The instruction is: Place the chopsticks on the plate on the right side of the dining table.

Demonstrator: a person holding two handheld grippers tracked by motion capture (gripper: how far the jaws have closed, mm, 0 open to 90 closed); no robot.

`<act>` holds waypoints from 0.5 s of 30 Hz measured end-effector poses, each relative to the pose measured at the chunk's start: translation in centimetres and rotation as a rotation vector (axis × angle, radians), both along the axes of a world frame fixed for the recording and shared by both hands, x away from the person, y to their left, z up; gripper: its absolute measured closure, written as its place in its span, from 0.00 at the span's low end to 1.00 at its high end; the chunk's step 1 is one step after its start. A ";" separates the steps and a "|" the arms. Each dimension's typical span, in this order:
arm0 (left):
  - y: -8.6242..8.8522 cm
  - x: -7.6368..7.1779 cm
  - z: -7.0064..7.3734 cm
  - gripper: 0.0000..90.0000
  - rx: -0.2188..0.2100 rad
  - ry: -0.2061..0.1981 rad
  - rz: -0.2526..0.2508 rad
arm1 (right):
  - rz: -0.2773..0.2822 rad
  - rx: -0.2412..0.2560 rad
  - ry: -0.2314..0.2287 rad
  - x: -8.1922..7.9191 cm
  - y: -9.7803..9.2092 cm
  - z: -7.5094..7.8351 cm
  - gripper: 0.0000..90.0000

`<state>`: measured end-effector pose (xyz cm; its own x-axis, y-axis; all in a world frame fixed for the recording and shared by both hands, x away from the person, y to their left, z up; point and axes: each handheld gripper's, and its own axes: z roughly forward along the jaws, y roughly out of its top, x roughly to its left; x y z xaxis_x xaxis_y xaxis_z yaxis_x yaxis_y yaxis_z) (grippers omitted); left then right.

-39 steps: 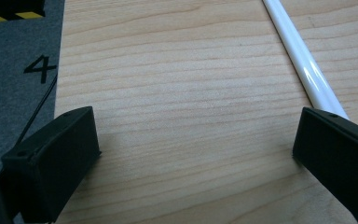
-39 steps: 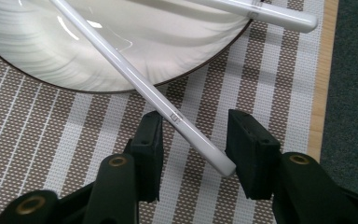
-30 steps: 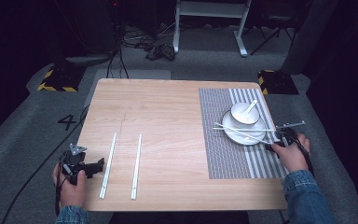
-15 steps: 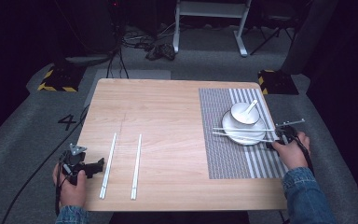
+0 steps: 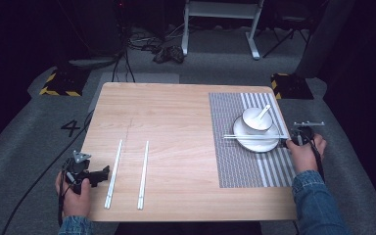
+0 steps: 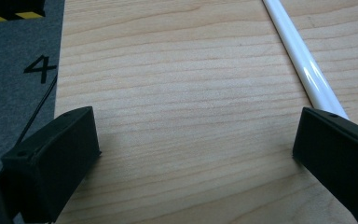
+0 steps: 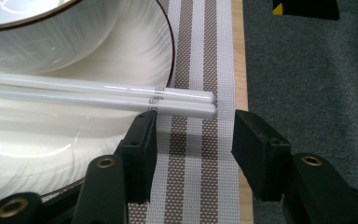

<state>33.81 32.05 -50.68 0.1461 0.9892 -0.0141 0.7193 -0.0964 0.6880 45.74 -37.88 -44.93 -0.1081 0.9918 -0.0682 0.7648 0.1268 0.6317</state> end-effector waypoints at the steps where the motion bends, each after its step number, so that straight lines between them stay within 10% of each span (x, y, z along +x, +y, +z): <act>1: 0.0 0.0 0.0 0.00 0.000 0.000 0.000 | 0.000 -0.002 -0.001 -0.1 -0.1 0.1 0.57; 15: 0.0 0.0 0.0 0.00 0.000 0.000 0.000 | 0.146 -0.044 -0.040 -0.6 2.9 0.3 0.53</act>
